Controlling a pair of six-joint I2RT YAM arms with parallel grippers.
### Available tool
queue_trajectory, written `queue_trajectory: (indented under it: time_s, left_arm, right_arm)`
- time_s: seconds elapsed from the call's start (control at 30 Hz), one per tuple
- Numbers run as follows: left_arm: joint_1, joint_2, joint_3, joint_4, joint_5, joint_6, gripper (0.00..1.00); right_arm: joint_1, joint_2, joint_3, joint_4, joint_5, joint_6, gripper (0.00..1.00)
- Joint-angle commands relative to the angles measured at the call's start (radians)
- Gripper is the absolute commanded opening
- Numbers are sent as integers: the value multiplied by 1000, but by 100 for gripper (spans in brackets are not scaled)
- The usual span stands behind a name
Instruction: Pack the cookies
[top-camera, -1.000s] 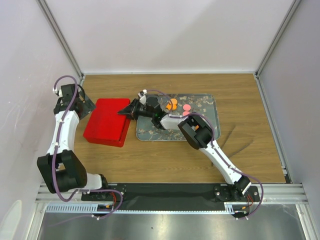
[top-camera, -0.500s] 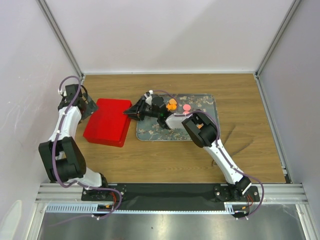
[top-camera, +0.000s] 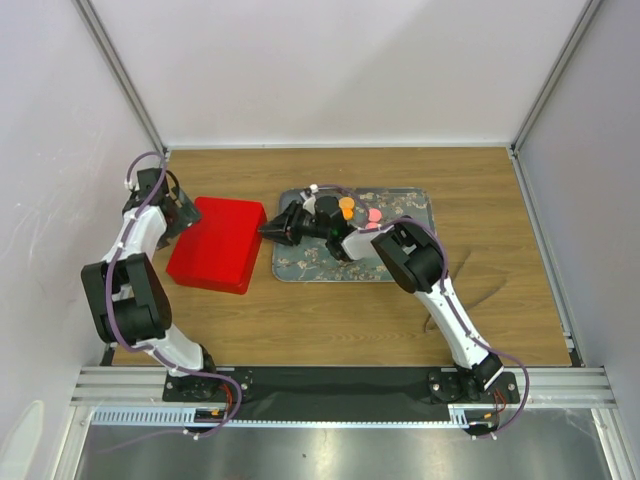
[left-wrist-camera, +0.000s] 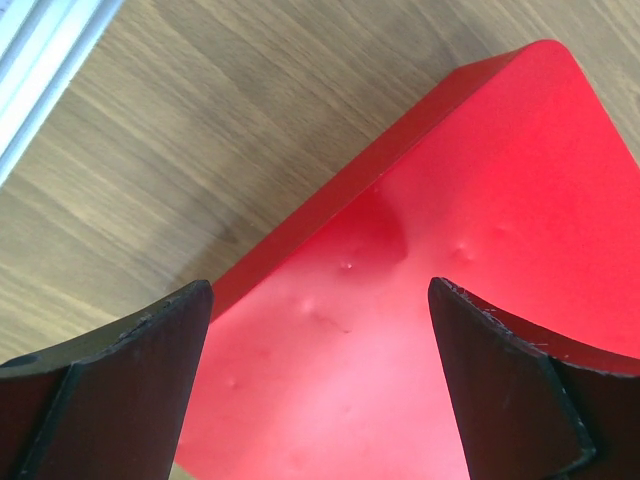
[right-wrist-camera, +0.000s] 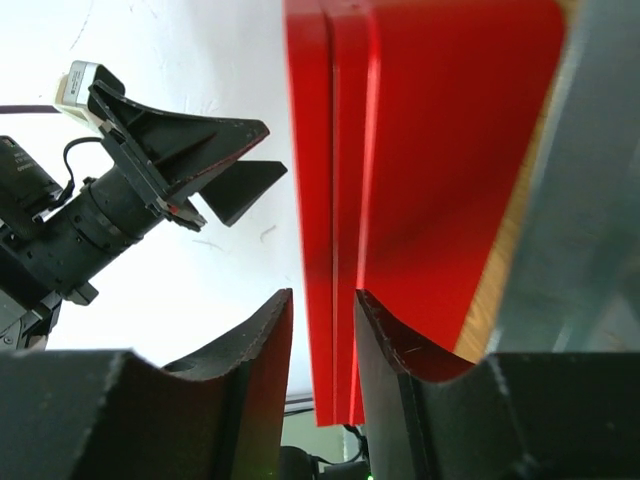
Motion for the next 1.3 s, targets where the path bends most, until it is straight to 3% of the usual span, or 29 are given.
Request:
queue_trajectory:
  time_s: [0.0,0.23,0.5,0.83,1.27]
  left_arm:
    - [8,18,49,43,33,17,95]
    - [2,27,49,46,42,29,94]
    - [-24,45,60,25,22,46,94]
    - [-43,49,69,0,9,58,94]
    - [-59,52,58,-15,5,75,94]
  right_arm:
    - [-11,-80,-17,54,-16,-26,38]
    - [-12,-97,10,-27,-19,-103,48]
    - [5,-89,133,-279,-9,-244,70]
    - [22,-34,300,-547,20,-341,72]
    - [26,-13,336,-667,53,-364,71]
